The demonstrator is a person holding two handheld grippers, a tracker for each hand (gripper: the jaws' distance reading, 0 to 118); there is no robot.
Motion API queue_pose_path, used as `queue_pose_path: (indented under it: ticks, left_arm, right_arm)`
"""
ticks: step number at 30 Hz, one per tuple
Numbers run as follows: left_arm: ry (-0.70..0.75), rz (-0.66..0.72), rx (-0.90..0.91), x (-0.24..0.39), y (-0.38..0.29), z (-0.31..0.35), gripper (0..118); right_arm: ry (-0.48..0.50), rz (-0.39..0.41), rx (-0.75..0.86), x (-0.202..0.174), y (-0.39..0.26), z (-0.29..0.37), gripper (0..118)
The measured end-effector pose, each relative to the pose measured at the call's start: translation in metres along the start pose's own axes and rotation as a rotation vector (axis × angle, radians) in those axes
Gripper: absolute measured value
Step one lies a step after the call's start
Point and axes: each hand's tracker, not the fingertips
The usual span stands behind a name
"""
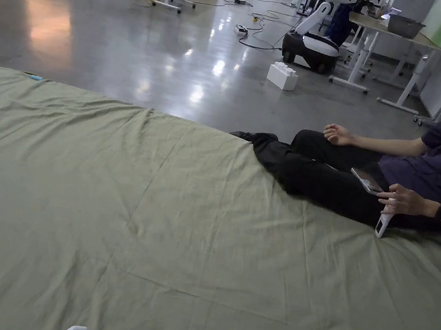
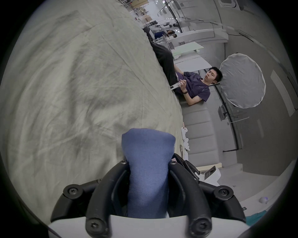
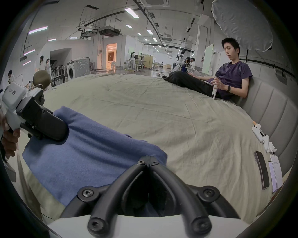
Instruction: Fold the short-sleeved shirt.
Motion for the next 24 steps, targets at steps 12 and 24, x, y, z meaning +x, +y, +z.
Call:
queue_pose_path:
  ticks: [12, 24]
  left_arm:
    - [0.14, -0.048, 0.057, 0.0, 0.062, 0.136, 31]
    - [0.489, -0.1, 0.087, -0.025, 0.138, 0.301, 31]
  right_arm:
    - [-0.131, -0.071, 0.246, 0.069, 0.102, 0.031, 1]
    - [-0.254, -0.042, 0.393, 0.115, 0.172, 0.044, 1]
